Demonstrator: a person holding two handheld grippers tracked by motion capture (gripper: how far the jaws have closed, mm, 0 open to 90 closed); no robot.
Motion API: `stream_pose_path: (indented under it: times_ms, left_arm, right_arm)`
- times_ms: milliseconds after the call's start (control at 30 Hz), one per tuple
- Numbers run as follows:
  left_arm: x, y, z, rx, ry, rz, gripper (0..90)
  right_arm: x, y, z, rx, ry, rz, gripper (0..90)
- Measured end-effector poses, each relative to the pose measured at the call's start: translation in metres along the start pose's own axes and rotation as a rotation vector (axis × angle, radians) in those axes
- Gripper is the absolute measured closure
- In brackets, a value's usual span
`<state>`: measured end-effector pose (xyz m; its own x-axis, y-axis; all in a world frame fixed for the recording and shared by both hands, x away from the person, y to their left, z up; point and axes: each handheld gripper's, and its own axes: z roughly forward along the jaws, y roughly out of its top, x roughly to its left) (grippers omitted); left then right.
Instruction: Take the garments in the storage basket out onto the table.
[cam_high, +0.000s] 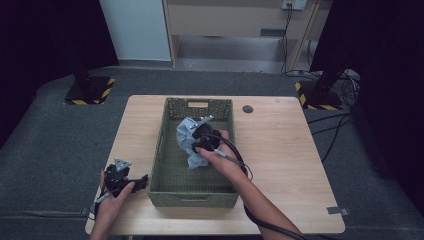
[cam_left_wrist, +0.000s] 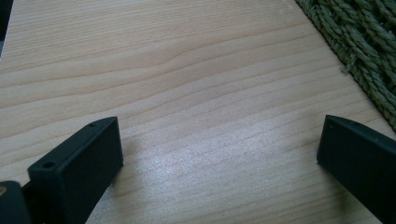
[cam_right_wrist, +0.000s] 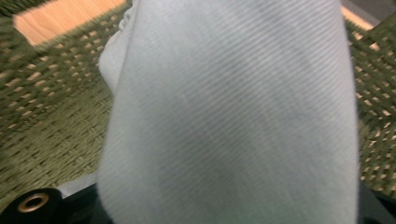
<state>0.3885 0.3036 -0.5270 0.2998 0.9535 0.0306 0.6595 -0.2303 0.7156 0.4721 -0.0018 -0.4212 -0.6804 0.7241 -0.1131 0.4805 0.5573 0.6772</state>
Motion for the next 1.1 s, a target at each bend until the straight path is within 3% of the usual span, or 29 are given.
stream_pose_path:
  times_ms: [333,600,800,1100]
  left_arm:
    - [0.0,0.0,0.0,0.001,0.0,0.001,0.0]
    - [0.0,0.0,0.0,0.0,0.0,0.0,0.0]
    - [0.0,0.0,0.0,0.0,0.0,0.0,0.0]
    - [0.0,0.0,0.0,0.0,0.0,0.0,0.0]
  right_arm:
    - [-0.003,0.004,-0.037,-0.06,-0.02,-0.02,51.1]
    - [-0.004,0.008,-0.061,-0.076,-0.021,-0.04,51.0]
    - [-0.004,0.006,-0.074,-0.067,-0.028,-0.059,50.9]
    - [-0.018,-0.003,-0.09,-0.046,-0.044,-0.057,50.8]
